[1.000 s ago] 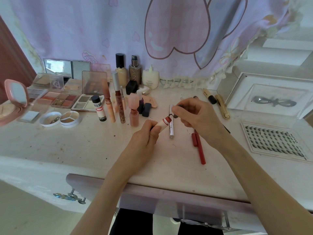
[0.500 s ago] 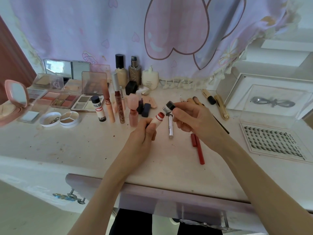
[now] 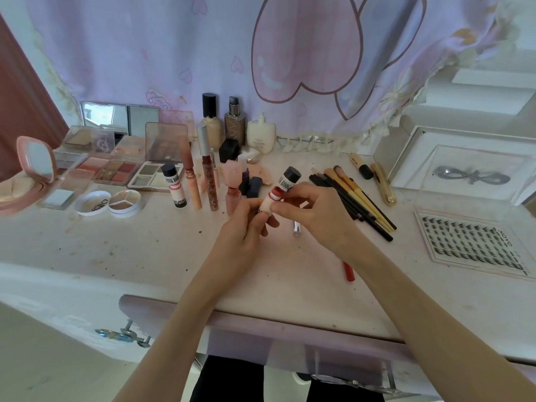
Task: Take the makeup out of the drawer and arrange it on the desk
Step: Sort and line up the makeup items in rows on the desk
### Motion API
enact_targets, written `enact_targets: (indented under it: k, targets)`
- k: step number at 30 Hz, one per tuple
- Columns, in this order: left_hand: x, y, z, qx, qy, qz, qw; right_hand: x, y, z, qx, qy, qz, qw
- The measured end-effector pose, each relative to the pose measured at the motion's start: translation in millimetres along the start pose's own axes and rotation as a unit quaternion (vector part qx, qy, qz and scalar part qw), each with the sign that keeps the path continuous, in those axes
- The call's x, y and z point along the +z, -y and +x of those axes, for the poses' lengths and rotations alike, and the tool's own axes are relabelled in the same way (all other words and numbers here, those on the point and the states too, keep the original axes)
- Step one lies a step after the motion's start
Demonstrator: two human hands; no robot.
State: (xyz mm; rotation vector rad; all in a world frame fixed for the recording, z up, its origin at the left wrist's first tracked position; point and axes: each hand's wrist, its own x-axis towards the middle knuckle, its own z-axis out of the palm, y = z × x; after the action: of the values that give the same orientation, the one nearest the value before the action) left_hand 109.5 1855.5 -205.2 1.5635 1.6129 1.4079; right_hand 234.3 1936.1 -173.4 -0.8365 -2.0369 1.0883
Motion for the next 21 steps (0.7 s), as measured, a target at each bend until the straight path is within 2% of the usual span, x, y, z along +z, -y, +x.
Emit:
enact_targets:
  k: [4, 7, 10, 13, 21]
  targets:
    - [0, 2, -2, -0.032, -0.033, 0.022, 0.999, 1, -2, 5, 0.007, -0.017, 0.009, 1.0]
    - [-3, 7, -13, -0.025, -0.042, 0.116, 0.992, -2, -4, 12, 0.023, -0.026, -0.044, 0.998]
    - [-13, 11, -26, 0.032, -0.006, 0.235, 0.971, 2, -6, 19, 0.028, -0.001, -0.125, 0.992]
    - [-21, 11, -33, 0.066, 0.052, 0.34, 0.937, 9, -8, 25, 0.025, 0.026, -0.169, 0.985]
    - [-19, 15, -40, 0.058, 0.112, 0.461, 0.878, 19, -10, 34, 0.012, 0.02, -0.179, 0.983]
